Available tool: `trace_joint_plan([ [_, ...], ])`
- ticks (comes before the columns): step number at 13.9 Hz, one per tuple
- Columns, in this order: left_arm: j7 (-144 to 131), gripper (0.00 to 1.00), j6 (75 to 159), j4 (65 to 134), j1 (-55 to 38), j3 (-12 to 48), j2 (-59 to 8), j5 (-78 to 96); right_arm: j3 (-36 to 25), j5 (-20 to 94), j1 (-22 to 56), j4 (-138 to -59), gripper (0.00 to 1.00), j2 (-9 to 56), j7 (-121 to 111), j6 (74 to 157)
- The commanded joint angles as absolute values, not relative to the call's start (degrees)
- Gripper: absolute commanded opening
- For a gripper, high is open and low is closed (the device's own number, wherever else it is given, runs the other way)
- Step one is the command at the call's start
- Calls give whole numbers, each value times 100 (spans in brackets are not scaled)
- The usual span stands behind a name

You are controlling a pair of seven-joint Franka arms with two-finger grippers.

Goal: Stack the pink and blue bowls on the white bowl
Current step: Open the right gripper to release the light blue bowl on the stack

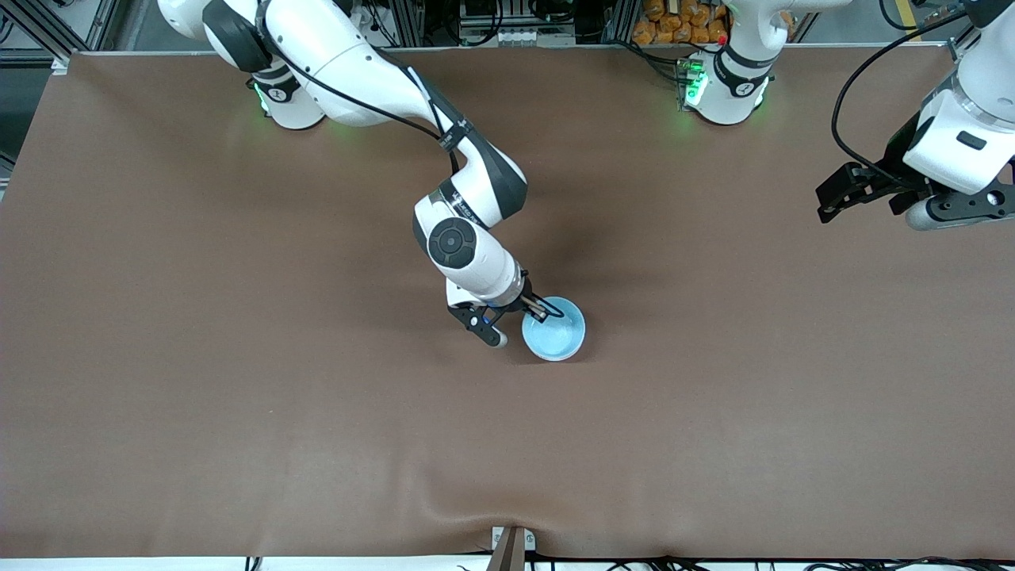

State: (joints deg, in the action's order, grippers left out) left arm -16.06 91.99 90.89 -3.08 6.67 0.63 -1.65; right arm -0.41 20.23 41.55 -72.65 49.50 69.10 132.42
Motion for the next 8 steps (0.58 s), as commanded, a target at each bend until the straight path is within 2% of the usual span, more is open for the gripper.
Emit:
trace_joint_plan([
  [1,-1512,100,9220,9070,-299,659,44,-88,-123,1306,4280,-6996,100,5080,6970,13192],
  [6,-1512,100,9272,9062,-299,650,18,-88,-106,1019,3895,-6987,100,4729,6917,13122],
  [8,-1512,100,9281,9062,-308,650,18,-79,-123,993,3727,-7048,100,4387,6856,13018],
])
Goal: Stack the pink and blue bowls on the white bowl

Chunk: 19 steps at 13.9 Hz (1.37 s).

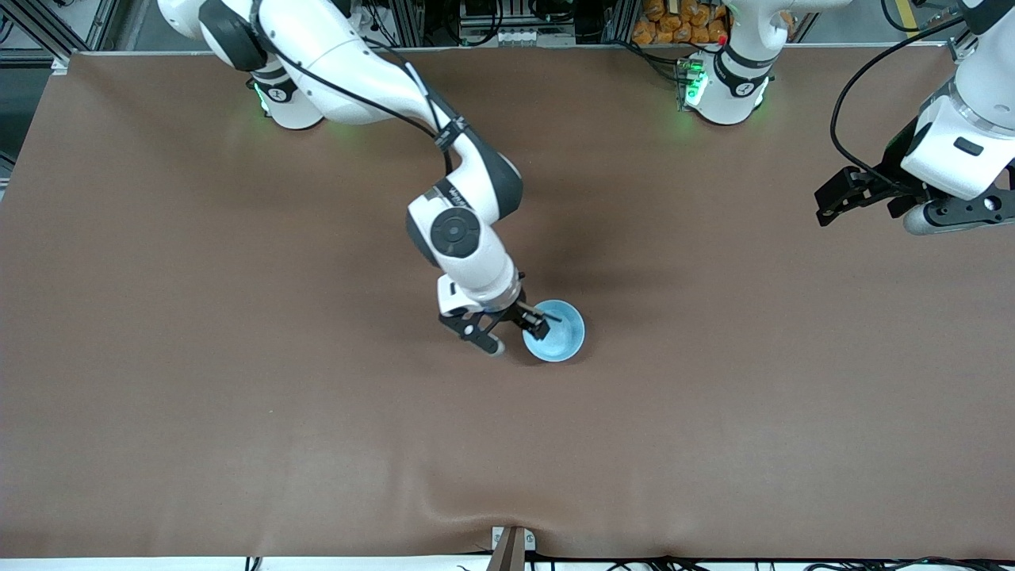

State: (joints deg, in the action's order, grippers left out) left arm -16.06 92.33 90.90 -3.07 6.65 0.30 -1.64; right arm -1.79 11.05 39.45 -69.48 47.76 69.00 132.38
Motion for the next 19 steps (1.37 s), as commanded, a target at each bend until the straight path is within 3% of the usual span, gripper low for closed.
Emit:
trace_joint_plan([
  [1,-1512,100,9273,9070,-316,650,18,-79,-123,984,3579,-7040,100,4247,6690,12799],
  [6,-1503,100,9106,9079,-325,659,35,-70,-141,976,2753,-7530,100,3228,5093,11410],
  [11,-1503,100,8983,9079,-325,659,70,-70,-158,626,2084,-8900,100,2287,3622,11337],
  [14,-1512,100,8965,9079,-343,668,70,-70,-141,466,1461,-9052,100,1874,2677,11163],
  [19,-1512,100,8965,9088,-343,668,53,-79,-141,466,590,-9254,100,864,1250,9951],
])
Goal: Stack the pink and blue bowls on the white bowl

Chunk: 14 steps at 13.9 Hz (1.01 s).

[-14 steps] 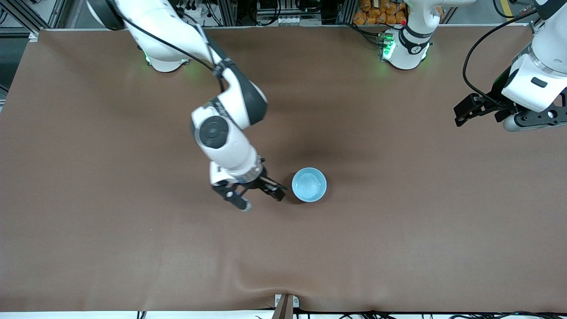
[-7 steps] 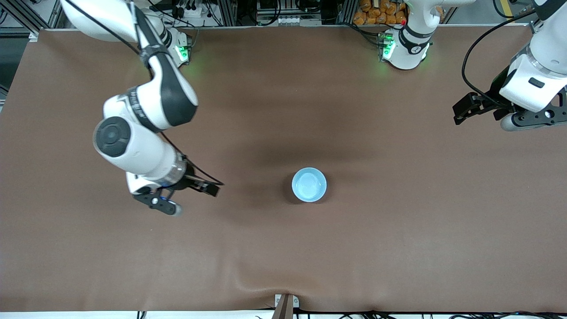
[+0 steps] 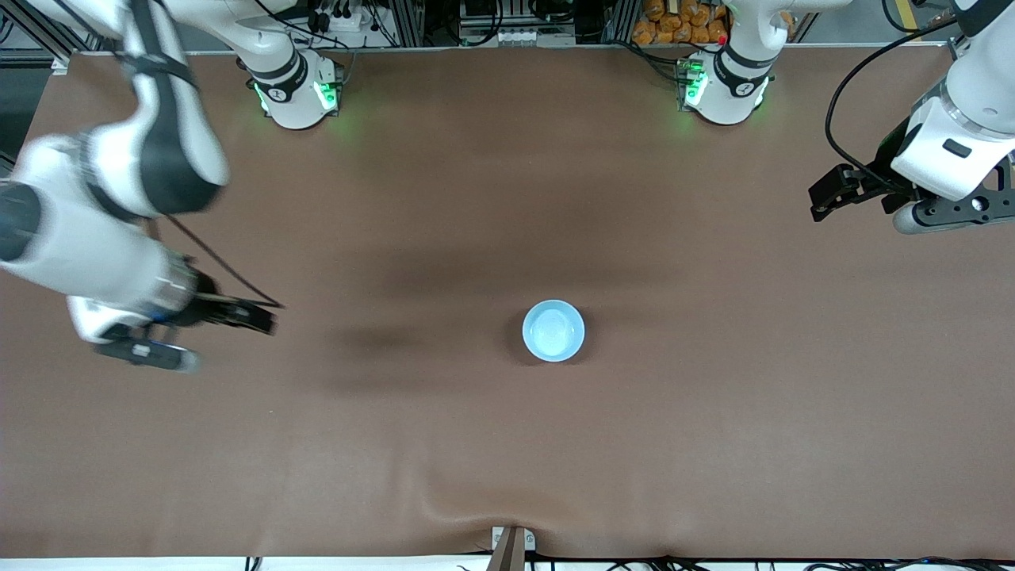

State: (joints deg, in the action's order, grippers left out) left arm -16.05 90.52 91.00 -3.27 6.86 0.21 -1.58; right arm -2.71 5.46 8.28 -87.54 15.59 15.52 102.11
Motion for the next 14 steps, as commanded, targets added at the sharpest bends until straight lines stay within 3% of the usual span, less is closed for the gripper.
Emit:
trace_joint_plan([
  [1,-1512,100,8965,9088,-351,668,44,-79,-141,466,493,-9324,100,644,1083,9784],
  [6,-1512,100,8965,9088,-360,677,44,-79,-132,466,54,-9185,100,150,142,9248],
  [14,-1477,100,9079,9070,-343,677,26,-79,369,448,-641,-8569,100,132,-79,8104],
])
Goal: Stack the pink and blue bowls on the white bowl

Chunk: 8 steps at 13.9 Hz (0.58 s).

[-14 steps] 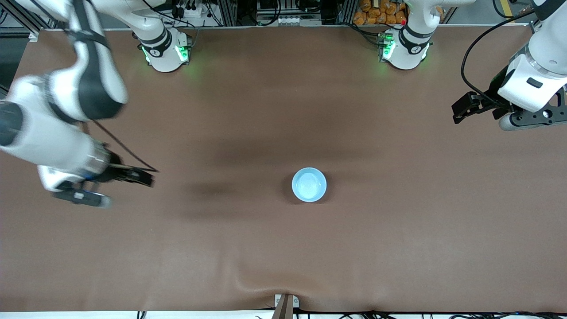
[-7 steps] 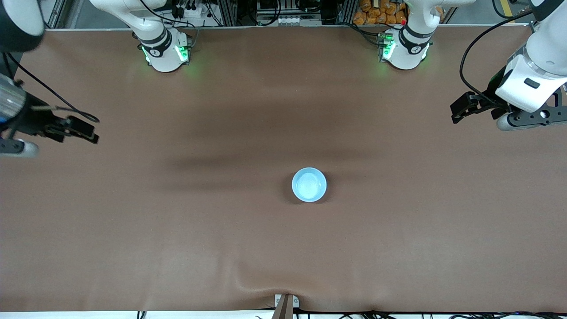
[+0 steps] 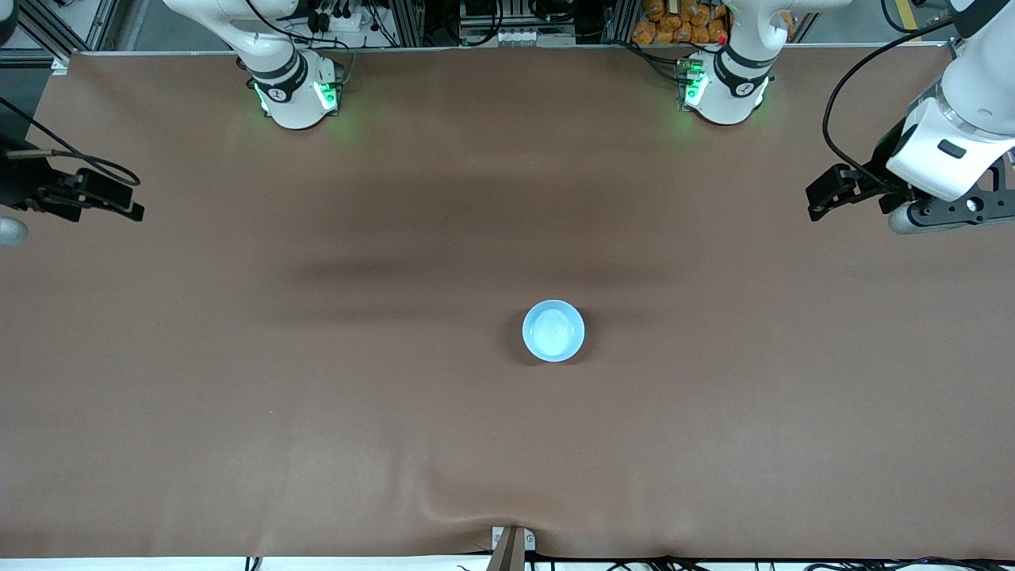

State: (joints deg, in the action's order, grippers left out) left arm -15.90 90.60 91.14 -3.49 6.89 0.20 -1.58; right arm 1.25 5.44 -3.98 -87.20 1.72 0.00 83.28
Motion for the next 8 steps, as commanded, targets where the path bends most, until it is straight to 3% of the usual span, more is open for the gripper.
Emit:
trace_joint_plan([
  [1,-1477,100,9079,9079,-334,668,18,-79,343,422,-615,-8561,100,123,-88,8069],
  [8,-1424,100,8983,9158,-299,668,132,-97,325,141,-624,-8534,100,105,-79,7980],
])
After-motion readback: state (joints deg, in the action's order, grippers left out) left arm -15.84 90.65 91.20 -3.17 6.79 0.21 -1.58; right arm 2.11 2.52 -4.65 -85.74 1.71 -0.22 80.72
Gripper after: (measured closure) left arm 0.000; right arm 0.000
